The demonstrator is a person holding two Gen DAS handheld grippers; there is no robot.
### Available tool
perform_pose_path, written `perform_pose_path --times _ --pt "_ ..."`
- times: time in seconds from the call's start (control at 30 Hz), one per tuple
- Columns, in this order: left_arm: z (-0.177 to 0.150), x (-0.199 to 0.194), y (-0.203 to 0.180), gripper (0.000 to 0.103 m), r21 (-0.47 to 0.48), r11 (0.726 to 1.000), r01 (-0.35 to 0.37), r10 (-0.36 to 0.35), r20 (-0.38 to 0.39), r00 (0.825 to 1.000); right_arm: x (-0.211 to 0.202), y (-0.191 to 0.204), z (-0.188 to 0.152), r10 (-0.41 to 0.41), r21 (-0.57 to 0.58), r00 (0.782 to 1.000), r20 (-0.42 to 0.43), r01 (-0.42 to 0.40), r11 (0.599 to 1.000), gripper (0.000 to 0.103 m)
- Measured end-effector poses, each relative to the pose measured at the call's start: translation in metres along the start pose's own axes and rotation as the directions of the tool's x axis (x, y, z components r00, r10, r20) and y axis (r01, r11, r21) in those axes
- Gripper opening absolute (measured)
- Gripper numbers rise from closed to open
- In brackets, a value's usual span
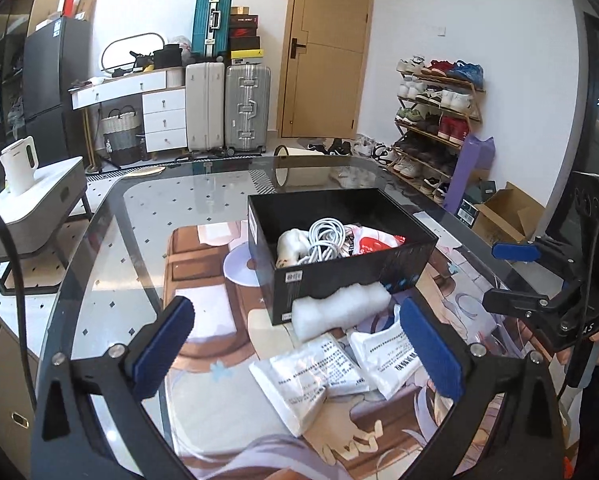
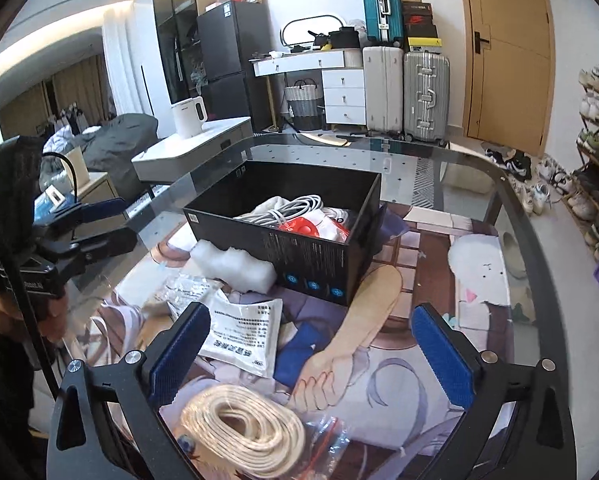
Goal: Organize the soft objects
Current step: 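Withdraw both tools from the box, then reach the left tool to a white sachet while the right tool reaches the bagged white rope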
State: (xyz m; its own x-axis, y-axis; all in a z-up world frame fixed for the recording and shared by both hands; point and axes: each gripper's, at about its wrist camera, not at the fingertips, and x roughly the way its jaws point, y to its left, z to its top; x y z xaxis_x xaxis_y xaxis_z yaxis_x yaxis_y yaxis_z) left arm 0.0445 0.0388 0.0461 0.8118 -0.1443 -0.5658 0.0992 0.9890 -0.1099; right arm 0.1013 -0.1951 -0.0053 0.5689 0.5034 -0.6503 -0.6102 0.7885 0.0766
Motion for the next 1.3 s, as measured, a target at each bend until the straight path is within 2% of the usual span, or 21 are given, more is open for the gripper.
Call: perform_pose_path --times 0.2,0.43,0.6,0.93,1.1,1.3 --pt "-0.012 -0.005 -0.011 0.103 0.024 1.000 -0.009 0.009 -0.006 1.000 -0.005 -0.002 -0.009 0.027 -0.038 0.999 -0.020 -0.028 0.999 0.102" --pt "-0.025 -0.002 -0.015 0.103 0.032 0.999 -0.021 0.021 -0.026 0.999 0.000 0.006 -0.022 0.079 -0.118 0.993 -0.084 -0.088 0.989 0.102" --pt "-0.031 0.003 -0.014 0.103 0.026 0.999 -0.022 0.023 -0.046 0.999 0.000 0.011 -0.032 0.083 -0.170 0.989 -0.124 -0.104 0.980 0.102" --pt "-0.042 0.014 -0.016 0.103 0.043 0.999 -0.022 0.025 -0.081 0.996 0.009 0.015 -0.048 0.127 -0.198 0.969 -0.211 -0.169 0.965 0.102" --pt "-0.047 0.023 -0.019 0.103 0.059 0.998 -0.022 0.028 -0.120 0.992 0.020 0.019 -0.058 0.153 -0.207 0.951 -0.269 -0.212 0.955 0.102" --pt "-0.048 0.031 -0.017 0.103 0.054 0.998 -0.023 0.031 -0.158 0.987 0.036 0.019 -0.058 0.135 -0.180 0.953 -0.270 -0.188 0.966 0.102"
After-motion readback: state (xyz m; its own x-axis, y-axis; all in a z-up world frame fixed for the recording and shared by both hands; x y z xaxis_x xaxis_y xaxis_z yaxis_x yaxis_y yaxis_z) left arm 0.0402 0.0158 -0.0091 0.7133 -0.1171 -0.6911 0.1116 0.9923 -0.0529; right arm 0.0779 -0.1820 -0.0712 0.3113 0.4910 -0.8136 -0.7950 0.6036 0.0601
